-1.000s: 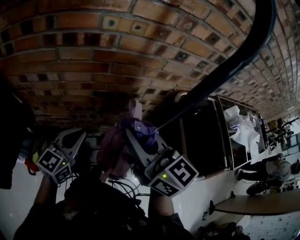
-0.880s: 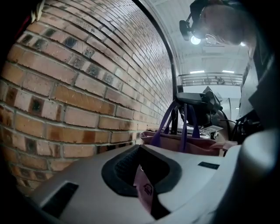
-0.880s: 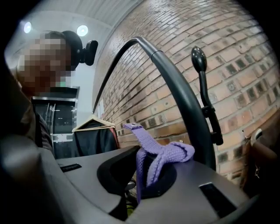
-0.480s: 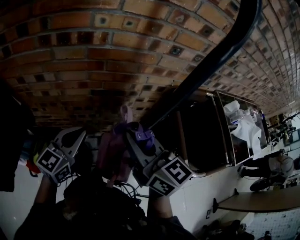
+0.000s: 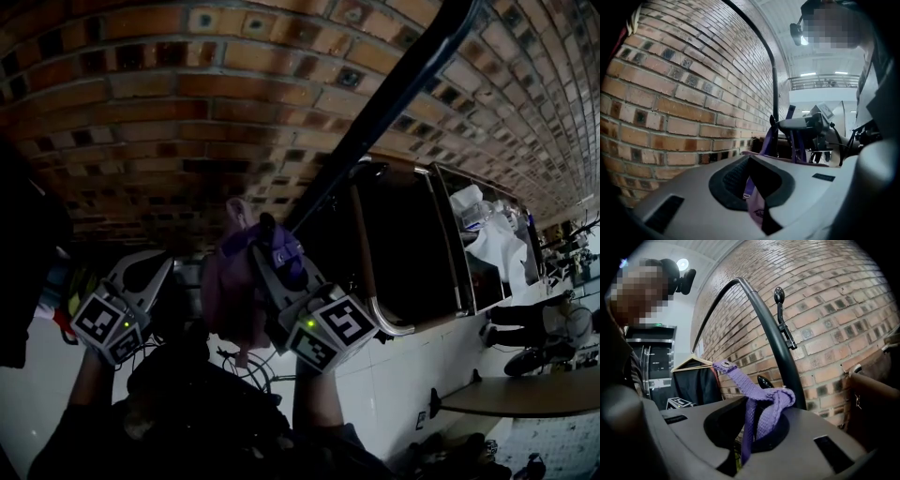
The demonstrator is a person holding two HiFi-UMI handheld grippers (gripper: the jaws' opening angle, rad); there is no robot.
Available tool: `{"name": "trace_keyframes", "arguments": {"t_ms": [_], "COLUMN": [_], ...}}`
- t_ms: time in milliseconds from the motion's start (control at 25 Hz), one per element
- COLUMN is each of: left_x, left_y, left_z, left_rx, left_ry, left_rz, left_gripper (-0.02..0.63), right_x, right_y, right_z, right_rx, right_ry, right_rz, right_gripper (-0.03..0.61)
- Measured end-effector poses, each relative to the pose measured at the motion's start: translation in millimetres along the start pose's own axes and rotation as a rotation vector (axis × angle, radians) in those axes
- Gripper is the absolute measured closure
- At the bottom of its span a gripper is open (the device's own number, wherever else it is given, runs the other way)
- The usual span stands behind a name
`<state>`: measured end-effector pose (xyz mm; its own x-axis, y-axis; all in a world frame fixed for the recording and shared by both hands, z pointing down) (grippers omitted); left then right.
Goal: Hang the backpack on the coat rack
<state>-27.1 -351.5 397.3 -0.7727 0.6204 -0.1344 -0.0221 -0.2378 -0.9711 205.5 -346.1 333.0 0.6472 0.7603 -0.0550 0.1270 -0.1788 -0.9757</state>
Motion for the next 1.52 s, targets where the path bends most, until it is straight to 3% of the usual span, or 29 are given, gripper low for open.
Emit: {"name": "trace_keyframes", "arguments": {"t_ms": [440, 640, 880, 1120, 1520], "left_x": [53, 79, 107, 133, 176], "left_y": [-21, -28, -34, -42, -57], "left_z": [-50, -71, -97, -125, -155], "left_rx": [-0.013, -0.014, -0.014, -0.01, 0.026], "left_ry": [0.054, 0.09, 0.132, 0.176, 0.207], "left_rz": [0.018, 0.01, -0.012, -0.011, -0.016], "left_gripper": [0.601, 0.601, 0.601, 0.601, 0.601], "right_x": [9, 23, 53, 101, 142], "right_y": [-28, -44, -58, -81, -99], "right_z": [9, 18, 25, 27, 60], "right_rx": [-0.02, -0.027, 0.021, -0.012, -0.004], "right_ry": [-0.075, -0.075, -0.157, -0.225, -0.216], "right_rz": [-0.018, -0.034, -0.039, -0.014, 0.035], "right_gripper": [0.562, 0.523, 0.439, 0.434, 0.434]}}
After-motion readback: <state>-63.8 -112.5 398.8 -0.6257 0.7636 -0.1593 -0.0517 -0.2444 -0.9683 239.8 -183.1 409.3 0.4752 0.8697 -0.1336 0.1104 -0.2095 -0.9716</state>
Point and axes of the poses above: the fingertips, and each gripper's own axes: x backward along the fingers, z to its left, y out of its top, the point moved 8 cm from there along x, backward along the fingers, and after that the axes turned 4 degrees about x, right-handed, at the moved point
